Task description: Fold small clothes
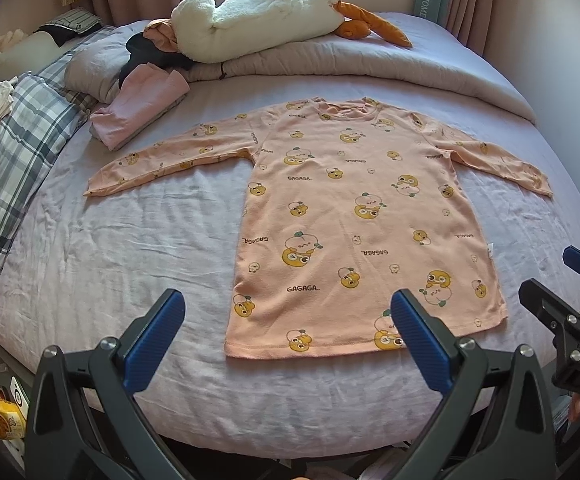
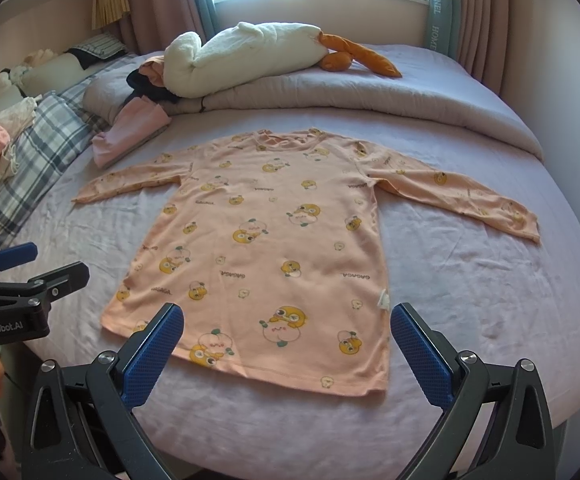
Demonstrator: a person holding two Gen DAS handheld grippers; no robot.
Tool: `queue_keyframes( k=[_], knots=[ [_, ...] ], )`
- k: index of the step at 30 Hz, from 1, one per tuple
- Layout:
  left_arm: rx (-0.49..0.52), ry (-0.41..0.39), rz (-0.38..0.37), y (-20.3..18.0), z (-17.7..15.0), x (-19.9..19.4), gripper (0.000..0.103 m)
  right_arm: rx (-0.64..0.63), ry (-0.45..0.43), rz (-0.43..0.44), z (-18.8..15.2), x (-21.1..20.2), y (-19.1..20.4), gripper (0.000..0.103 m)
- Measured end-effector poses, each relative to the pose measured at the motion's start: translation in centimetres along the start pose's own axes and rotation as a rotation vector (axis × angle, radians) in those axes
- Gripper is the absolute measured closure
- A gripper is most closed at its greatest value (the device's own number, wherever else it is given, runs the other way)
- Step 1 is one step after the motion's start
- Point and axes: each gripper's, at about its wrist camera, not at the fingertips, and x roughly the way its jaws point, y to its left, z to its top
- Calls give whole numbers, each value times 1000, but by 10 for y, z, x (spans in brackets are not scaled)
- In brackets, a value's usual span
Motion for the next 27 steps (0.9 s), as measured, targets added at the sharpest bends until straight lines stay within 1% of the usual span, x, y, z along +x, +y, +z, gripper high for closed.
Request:
queue_keyframes(
  k=[27],
  knots=[
    [12,9,-7,-3,-4,3,0,3,4,-1,-1,0,-2,1]
  ],
)
